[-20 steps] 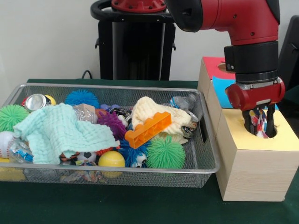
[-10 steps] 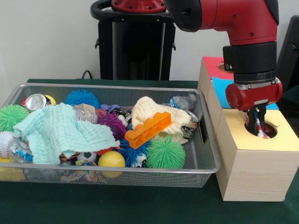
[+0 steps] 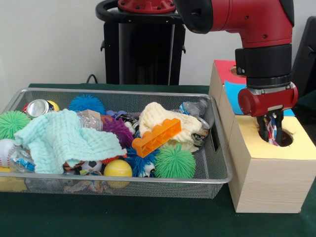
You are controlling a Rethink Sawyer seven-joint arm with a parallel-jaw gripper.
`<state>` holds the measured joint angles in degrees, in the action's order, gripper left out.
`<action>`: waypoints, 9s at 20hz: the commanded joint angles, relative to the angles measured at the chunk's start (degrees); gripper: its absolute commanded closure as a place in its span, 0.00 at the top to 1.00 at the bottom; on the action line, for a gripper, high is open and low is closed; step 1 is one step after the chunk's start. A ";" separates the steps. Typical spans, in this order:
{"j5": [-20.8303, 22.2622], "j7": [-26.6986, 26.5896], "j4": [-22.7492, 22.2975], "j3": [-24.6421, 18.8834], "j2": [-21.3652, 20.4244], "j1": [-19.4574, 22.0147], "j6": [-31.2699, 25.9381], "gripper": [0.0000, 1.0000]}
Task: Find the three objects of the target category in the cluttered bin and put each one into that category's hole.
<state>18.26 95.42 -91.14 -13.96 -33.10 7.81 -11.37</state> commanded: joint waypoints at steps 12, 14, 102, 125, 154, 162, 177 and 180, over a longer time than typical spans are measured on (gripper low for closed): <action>1.78 1.69 -2.60 0.27 0.52 0.87 -7.72 1.00; 1.57 1.03 -4.26 -1.01 -1.42 1.95 -8.01 1.00; 2.03 1.33 2.75 7.89 -2.09 -4.39 -11.23 0.00; 2.14 4.22 3.76 -0.21 9.31 -0.17 4.64 0.00; 1.51 2.72 1.36 -5.01 6.85 3.36 3.59 1.00; 1.06 0.18 -4.94 -7.02 0.63 6.15 -2.97 1.00; 3.57 2.48 -4.69 -3.31 -1.68 4.26 -1.14 1.00; 3.15 2.72 -4.01 -2.35 -1.51 3.56 -1.19 1.00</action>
<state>18.27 95.42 -95.72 -19.29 -35.05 12.70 -7.73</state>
